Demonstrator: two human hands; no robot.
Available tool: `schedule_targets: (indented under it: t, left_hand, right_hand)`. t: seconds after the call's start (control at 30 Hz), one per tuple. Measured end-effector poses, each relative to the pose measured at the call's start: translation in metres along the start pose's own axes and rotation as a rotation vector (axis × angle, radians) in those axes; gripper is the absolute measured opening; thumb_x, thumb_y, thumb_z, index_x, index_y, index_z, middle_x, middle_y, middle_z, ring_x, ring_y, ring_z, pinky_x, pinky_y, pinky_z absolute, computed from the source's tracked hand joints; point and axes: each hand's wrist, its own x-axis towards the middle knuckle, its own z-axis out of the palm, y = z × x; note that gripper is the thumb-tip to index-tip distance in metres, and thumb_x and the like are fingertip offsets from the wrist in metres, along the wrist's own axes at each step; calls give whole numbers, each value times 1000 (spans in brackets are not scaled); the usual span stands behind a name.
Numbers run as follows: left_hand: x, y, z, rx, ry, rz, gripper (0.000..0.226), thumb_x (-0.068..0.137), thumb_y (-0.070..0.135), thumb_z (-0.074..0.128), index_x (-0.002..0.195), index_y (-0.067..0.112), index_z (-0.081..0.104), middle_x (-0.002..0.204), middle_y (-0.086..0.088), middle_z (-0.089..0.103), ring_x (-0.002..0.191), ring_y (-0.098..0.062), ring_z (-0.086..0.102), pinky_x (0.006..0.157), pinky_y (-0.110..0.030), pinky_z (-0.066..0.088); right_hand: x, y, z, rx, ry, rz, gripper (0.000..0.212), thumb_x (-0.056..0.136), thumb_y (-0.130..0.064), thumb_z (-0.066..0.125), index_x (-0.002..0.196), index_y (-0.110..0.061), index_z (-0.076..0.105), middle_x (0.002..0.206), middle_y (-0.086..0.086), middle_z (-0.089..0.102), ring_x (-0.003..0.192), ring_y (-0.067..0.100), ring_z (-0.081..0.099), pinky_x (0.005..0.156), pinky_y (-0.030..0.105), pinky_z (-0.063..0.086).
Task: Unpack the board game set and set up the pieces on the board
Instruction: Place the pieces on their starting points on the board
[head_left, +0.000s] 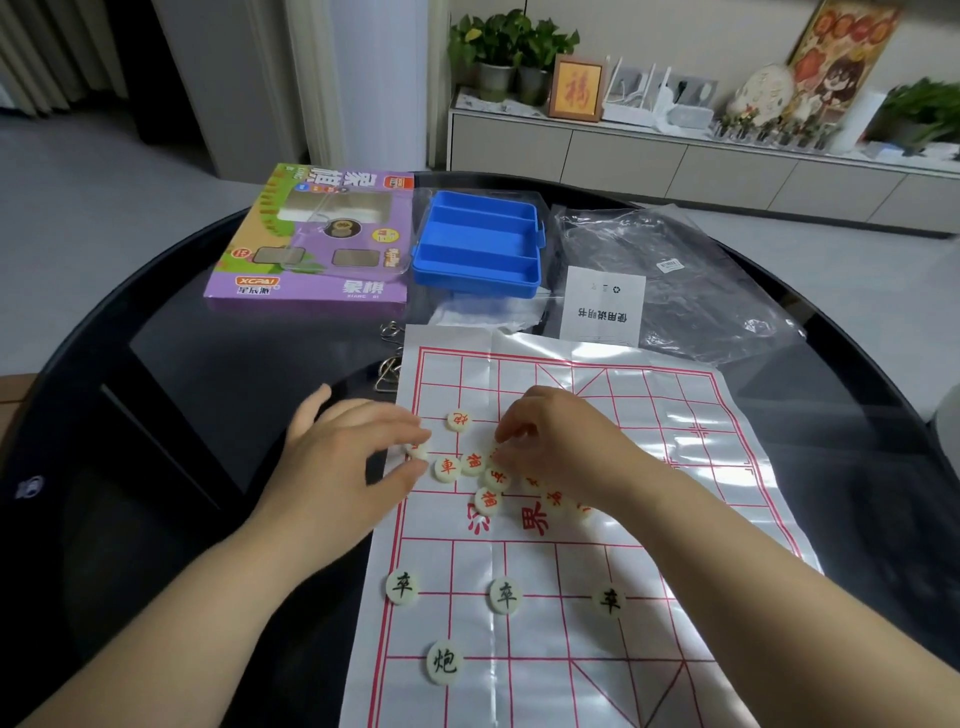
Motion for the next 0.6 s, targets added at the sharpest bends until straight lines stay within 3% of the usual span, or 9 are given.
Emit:
schedule_targets:
  t: [0.13, 0.23, 0.4, 0.6]
  left_hand:
    - [-9, -3, 3, -19, 53, 34, 34, 72, 43, 53, 93, 23, 71, 98, 25, 50, 101, 15, 34, 107, -17, -1]
    - [-9, -5, 8, -28, 39, 91, 37, 74, 44, 45, 87, 22, 72, 94, 22, 55, 99, 5, 44, 109, -13, 1]
    - [-7, -7, 15, 3, 23, 127, 32, 75, 39, 46, 79, 20, 72, 86, 14, 63, 93, -1, 47, 108, -19, 5]
    - [-6, -8, 16, -17, 59, 99, 32, 75, 39, 46, 77, 21, 72, 87, 20, 56, 93, 0, 47, 107, -14, 3]
  right_hand:
    - [0, -1, -2, -5, -7, -18, 26, 89, -18, 56, 113, -14, 63, 117, 4, 56, 103, 17, 53, 77, 16, 35]
    - [-5, -2, -7, -4, 24, -56, 28, 89, -18, 54, 117, -16, 60, 120, 0, 56, 100, 12, 50, 79, 15, 35]
    - [-21, -5, -2, -12, 49, -86, 26, 83, -34, 61, 103, -17, 61, 107, -4, 50, 102, 12, 43, 85, 22, 38]
    - [-21, -15, 9, -135, 143, 90, 44, 78, -55, 56, 91, -12, 58, 89, -1, 41, 98, 17, 42, 78, 26, 35]
